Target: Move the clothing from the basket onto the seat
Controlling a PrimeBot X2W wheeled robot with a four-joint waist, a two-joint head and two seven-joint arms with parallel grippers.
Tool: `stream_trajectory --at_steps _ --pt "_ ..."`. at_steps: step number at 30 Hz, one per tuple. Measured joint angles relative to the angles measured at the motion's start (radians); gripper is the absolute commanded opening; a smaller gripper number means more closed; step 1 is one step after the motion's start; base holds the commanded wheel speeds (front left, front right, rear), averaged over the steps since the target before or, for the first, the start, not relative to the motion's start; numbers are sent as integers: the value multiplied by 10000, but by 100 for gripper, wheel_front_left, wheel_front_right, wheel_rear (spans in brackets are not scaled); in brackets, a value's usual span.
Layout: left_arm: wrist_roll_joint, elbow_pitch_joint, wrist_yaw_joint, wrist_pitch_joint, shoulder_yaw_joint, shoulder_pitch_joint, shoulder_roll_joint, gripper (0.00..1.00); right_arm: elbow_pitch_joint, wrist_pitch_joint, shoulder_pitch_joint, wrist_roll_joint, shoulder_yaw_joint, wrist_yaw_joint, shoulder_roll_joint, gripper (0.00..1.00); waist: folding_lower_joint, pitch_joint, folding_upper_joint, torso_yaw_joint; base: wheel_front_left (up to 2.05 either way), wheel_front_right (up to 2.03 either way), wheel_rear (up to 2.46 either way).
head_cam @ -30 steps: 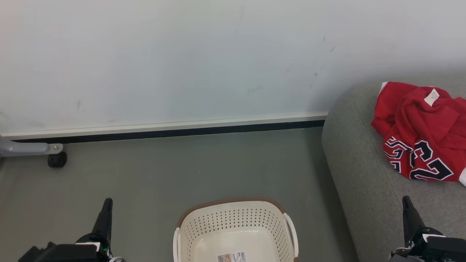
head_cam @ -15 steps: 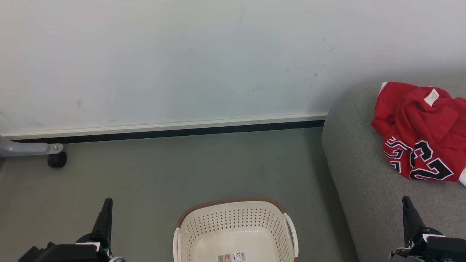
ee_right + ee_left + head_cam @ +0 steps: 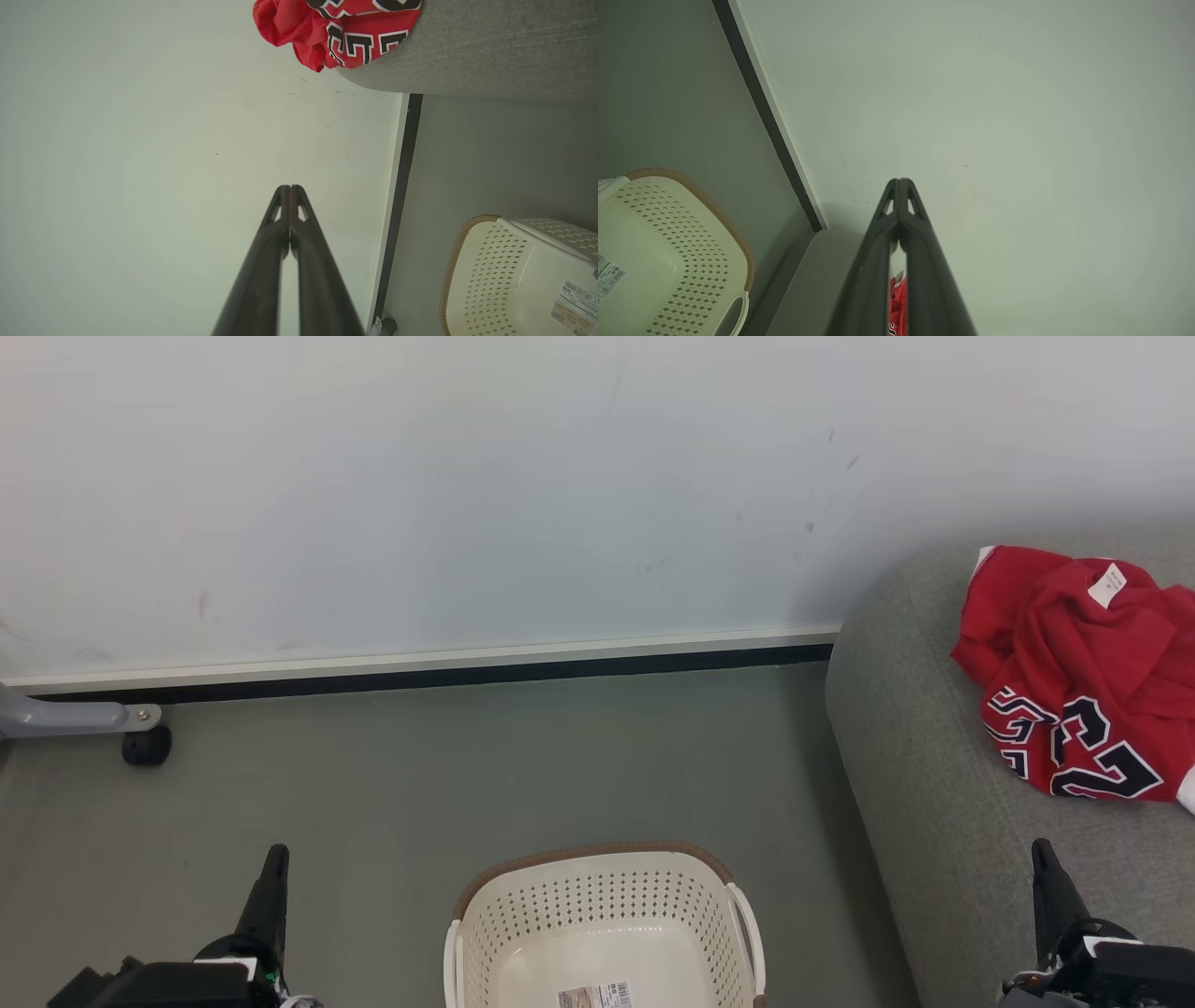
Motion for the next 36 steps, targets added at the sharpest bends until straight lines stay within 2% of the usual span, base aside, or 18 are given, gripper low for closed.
stream_trajectory --at_steps 36 --pt "0 0 0 0 0 0 0 0 -2 0 0 0 0 0 0 0 0 1 0 0 0 0 0"
